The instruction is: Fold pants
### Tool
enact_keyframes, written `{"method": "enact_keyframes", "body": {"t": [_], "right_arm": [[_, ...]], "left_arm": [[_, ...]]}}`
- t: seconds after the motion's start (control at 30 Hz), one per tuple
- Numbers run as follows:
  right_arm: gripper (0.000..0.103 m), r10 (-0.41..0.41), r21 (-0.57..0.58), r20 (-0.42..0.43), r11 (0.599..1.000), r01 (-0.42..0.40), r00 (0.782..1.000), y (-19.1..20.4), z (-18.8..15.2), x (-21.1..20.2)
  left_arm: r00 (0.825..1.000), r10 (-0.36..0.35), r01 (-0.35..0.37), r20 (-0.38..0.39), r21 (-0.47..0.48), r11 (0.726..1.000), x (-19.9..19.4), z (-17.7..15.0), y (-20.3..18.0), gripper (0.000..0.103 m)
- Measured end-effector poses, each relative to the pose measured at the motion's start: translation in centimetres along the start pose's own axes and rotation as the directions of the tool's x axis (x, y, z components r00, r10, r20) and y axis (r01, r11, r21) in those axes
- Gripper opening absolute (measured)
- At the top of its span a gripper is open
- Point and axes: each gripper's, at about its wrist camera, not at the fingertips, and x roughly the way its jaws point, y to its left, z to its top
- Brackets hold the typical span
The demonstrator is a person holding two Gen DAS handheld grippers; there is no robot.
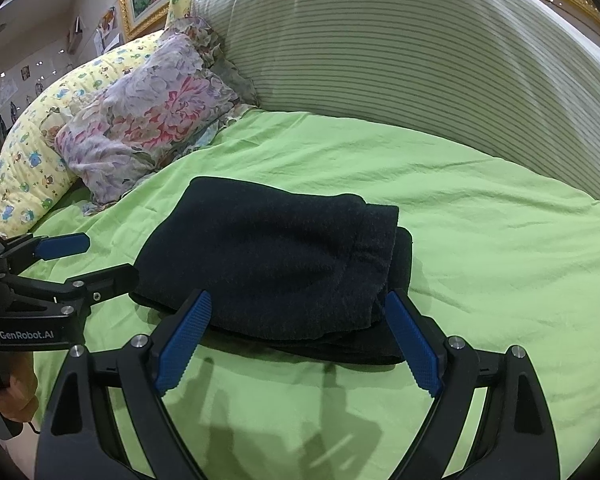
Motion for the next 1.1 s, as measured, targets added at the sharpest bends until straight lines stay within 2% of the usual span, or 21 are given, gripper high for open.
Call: {"method": "enact_keyframes", "body": {"t": [0.37,0.6,0.7,1.1], "right_arm": [[0.089,-0.005,0.0,0.015,1.0,0.005,1.0,0.1,0.1,-0.3],[0.089,-0.012,0.004,0.016,1.0,0.012,1.0,-0.6,0.4,-0.1],[0.089,-0.019,0.016,0.009,1.0,0.019,1.0,-1.1,0.3,0.0],[0.089,-0.023,0.039,0.006,0.999,0.023,1.0,-1.9,0.3,0.1]], "left_arm": [[1.0,0.001,-0.001,0.017,0.002,1.0,-0.5,0.4,-0.1,0.092],[1.0,0.007,-0.006,0.018,-0.046,0.999,-0.1,1.0,0.6,0.092],[0.999,0.035,-0.034,0.025,-0.063,0.997,0.0,1.1,0.9,0.092],[0.999,0.037,-0.038,-0.013,-0.062,0.997,1.4,1.1,0.8,0.092]]}}
